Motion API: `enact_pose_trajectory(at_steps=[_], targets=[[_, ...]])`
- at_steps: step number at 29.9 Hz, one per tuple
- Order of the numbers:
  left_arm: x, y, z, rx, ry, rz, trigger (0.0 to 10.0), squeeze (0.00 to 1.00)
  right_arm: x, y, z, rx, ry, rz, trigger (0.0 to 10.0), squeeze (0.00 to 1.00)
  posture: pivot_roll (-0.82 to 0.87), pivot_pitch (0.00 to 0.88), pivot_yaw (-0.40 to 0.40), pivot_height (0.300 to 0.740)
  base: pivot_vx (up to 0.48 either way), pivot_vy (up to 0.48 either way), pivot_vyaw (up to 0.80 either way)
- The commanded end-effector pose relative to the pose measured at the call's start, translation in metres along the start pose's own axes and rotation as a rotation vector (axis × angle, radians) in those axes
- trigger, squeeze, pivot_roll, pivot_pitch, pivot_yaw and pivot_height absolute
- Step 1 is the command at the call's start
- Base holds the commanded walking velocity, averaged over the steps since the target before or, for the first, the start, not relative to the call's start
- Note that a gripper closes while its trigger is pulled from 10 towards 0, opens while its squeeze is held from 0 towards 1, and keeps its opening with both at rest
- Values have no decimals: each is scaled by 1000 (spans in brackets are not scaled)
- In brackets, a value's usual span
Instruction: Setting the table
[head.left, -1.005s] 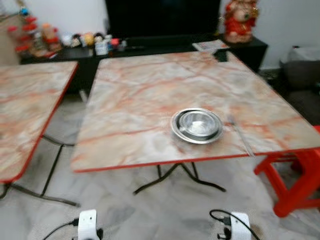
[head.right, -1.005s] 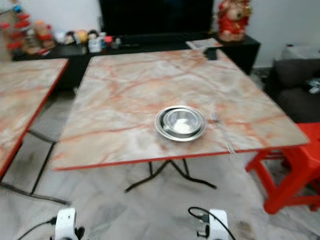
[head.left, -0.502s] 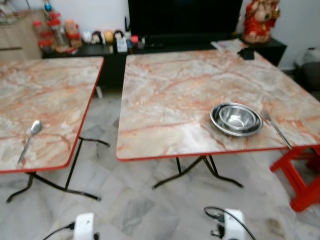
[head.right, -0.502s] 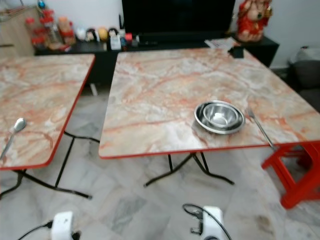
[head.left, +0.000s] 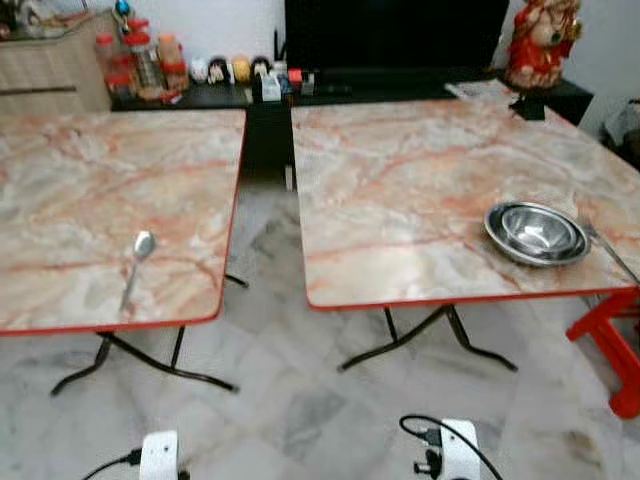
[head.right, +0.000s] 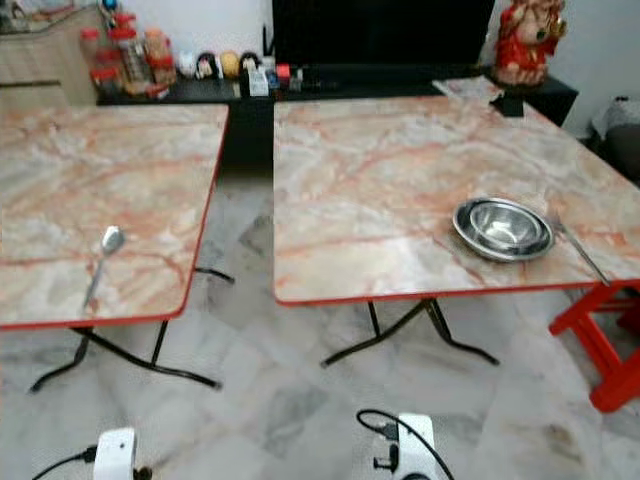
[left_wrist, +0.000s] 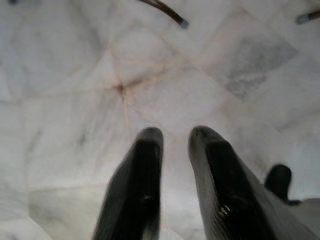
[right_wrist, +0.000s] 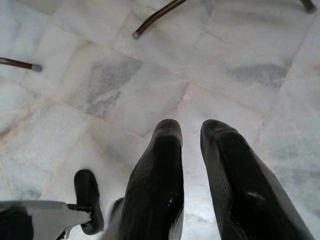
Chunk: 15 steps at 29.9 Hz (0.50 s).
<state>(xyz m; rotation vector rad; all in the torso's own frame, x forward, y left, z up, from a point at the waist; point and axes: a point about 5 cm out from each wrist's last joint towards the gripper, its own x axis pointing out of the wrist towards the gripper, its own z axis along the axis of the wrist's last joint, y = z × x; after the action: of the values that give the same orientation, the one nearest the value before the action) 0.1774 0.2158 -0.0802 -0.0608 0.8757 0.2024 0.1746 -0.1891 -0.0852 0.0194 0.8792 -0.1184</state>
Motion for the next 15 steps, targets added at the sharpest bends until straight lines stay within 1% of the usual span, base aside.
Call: enact_pose_trajectory(at_steps=[1,11,15], targets=[[0,0,-1,-1,5,4,10000,0,0,2,2,20,-10,8,10000,0,-20,0,12,740,0,382,0],[0,-1,0,-10,3,7,10000,0,1,3,5,39,-20,14,10000,0,-15,0,8,740,0,384,0],[0,-1,0,-13,1,8,10000,0,1,3,6,32,-25,8,10000,0,-15,0,7,740,0,386,0]])
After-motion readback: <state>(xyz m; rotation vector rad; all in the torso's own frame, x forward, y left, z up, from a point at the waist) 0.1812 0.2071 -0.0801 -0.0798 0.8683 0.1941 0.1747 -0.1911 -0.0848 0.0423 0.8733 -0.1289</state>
